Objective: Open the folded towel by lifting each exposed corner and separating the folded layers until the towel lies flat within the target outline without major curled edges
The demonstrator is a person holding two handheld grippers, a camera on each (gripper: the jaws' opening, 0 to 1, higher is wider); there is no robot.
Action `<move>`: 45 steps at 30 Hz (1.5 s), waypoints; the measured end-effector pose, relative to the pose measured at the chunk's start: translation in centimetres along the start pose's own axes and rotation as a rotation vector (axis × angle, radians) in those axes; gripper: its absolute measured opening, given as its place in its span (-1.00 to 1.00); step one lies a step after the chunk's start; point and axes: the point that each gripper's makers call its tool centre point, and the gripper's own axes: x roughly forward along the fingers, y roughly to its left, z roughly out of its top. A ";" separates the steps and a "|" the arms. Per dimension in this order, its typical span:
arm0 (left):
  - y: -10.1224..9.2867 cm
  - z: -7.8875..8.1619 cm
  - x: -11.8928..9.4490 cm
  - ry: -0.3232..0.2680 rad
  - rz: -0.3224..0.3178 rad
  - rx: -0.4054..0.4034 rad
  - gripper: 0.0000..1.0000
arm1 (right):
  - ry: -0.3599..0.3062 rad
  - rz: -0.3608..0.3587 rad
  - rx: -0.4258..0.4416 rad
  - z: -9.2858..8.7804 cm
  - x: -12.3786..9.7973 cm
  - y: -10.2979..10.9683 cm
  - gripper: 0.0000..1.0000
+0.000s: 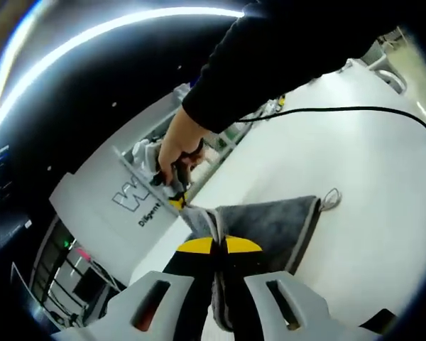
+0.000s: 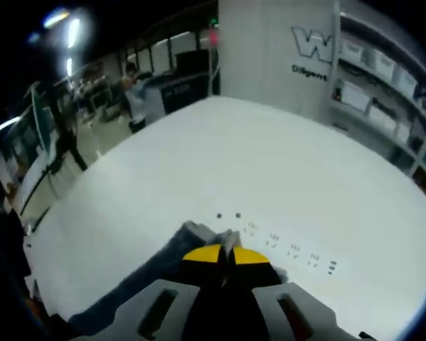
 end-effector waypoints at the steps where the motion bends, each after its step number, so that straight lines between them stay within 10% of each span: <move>1: 0.1 -0.1 -0.1 0.002 0.002 -0.002 -0.96 | -0.002 -0.001 -0.007 0.0 -0.2 0.5 -1.00; 45: 2.8 -4.2 -1.6 0.080 0.056 -0.013 -0.95 | 0.009 0.031 -0.103 2.2 2.9 7.8 -1.00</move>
